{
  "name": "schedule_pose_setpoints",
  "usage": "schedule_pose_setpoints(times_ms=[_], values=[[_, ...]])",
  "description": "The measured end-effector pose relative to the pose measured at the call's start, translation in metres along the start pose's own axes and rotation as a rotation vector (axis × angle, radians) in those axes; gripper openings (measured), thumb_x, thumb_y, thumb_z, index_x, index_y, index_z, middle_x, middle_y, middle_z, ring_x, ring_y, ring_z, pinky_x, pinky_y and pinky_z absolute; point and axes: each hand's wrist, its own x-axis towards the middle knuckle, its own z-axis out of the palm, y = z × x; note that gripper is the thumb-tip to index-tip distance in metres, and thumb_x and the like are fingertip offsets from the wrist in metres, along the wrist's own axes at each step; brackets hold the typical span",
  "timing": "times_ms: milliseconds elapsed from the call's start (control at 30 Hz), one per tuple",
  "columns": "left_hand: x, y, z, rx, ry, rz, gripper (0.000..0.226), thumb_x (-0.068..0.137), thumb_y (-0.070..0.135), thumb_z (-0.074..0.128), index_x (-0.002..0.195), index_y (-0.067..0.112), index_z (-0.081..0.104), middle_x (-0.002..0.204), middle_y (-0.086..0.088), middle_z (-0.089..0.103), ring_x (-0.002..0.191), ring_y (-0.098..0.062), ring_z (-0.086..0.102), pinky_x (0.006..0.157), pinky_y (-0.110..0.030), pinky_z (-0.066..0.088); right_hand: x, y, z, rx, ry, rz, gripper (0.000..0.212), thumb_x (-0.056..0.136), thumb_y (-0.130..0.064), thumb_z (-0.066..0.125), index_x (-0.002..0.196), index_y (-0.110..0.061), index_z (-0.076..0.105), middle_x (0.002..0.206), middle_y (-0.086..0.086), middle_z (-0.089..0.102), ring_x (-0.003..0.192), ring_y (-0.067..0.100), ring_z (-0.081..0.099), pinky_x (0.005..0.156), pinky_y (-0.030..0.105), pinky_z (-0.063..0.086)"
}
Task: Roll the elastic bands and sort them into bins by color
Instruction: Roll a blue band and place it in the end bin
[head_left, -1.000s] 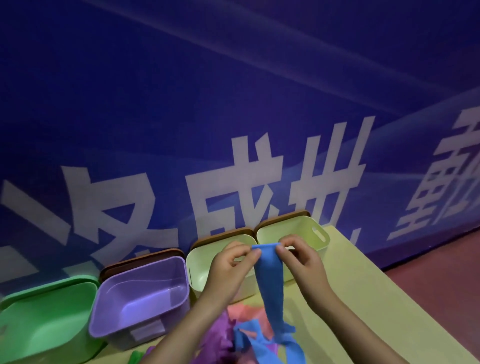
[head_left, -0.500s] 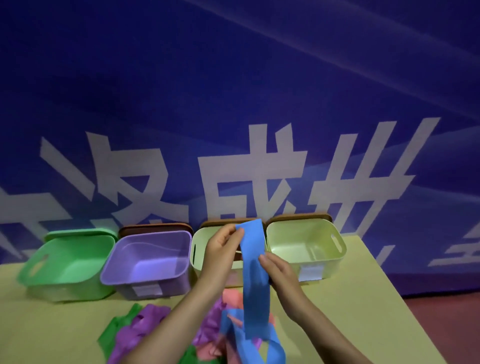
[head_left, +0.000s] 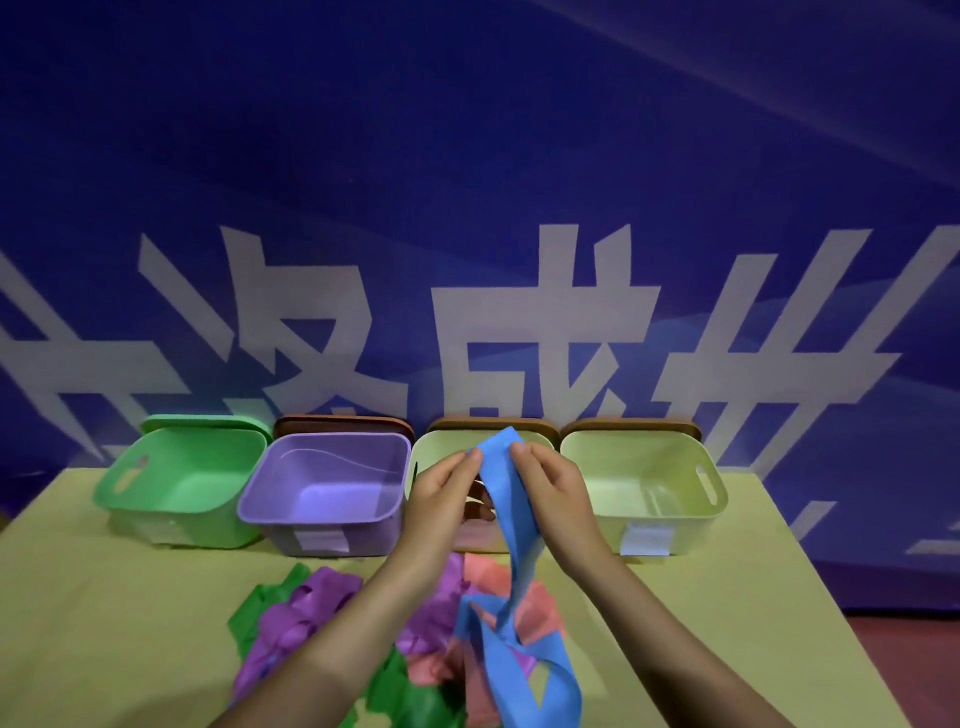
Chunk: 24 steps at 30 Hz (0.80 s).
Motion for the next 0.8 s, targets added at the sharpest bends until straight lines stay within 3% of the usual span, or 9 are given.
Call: schedule_pose_setpoints(times_ms=[167,267,367,500,600,700,800], values=[[0.006,0.01,-0.024,-0.057,-0.001,0.081,0.027,0.098,0.01,0.047,0.079,0.013,0.066,0.067,-0.005,0.054,0.058,-0.015,0.05,0.051,-0.023,0.044,0.013,-0.011,0.028,-0.011,0.038,-0.028,0.039,0.1,-0.02,0.048,0.068,0.004,0.044,0.065,0.007,0.038,0.059,0.009,0.035,0.054,0.017,0.03],[0.013,0.015,-0.05,-0.04,-0.021,0.099,0.028,0.098,0.01,0.047,0.076,0.016,0.064,0.059,0.003,0.054,0.054,-0.013,0.048,0.049,-0.022,0.044,0.016,-0.016,0.057,-0.018,0.085,-0.034,0.038,0.099,-0.015,0.05,0.064,-0.003,0.041,0.06,0.004,0.033,0.052,0.004,0.03,0.05,0.015,0.027],[0.022,0.022,-0.084,-0.044,-0.05,0.06,0.027,0.097,0.008,0.048,0.077,0.011,0.066,0.061,-0.002,0.054,0.053,-0.014,0.048,0.049,-0.022,0.043,0.015,-0.01,0.091,0.019,0.076,0.048,0.042,0.098,-0.024,0.053,0.067,0.004,0.045,0.063,0.007,0.038,0.058,0.01,0.036,0.054,0.021,0.032],[0.033,0.026,-0.131,0.023,-0.148,0.052,0.023,0.097,0.008,0.046,0.086,-0.003,0.064,0.066,-0.012,0.056,0.056,-0.018,0.051,0.05,-0.022,0.045,0.011,-0.006,0.132,0.079,0.087,0.166,0.044,0.095,-0.028,0.057,0.053,-0.018,0.048,0.055,-0.001,0.047,0.056,0.015,0.042,0.053,0.025,0.035],[0.038,0.023,-0.165,-0.013,-0.153,-0.006,0.022,0.097,0.007,0.047,0.084,0.001,0.063,0.068,-0.01,0.059,0.056,-0.016,0.055,0.047,-0.02,0.045,0.007,-0.002,0.162,0.064,0.089,0.18,0.041,0.094,-0.023,0.059,0.056,-0.014,0.045,0.055,0.001,0.041,0.053,0.012,0.036,0.051,0.025,0.03],[0.047,0.018,-0.194,-0.088,-0.12,-0.09,0.021,0.096,0.008,0.049,0.083,0.006,0.066,0.069,-0.006,0.064,0.059,-0.015,0.058,0.048,-0.021,0.045,0.002,0.004,0.189,0.069,0.024,0.205,0.034,0.093,-0.024,0.06,0.068,0.0,0.056,0.061,0.006,0.043,0.056,0.014,0.039,0.053,0.027,0.032],[0.057,0.017,-0.219,-0.171,-0.085,-0.141,0.022,0.095,0.008,0.048,0.081,0.007,0.064,0.068,-0.004,0.067,0.059,-0.014,0.063,0.052,-0.022,0.05,-0.004,0.007,0.214,0.099,-0.061,0.271,0.031,0.091,-0.027,0.063,0.065,-0.012,0.06,0.055,0.0,0.052,0.05,0.012,0.046,0.052,0.025,0.037]])
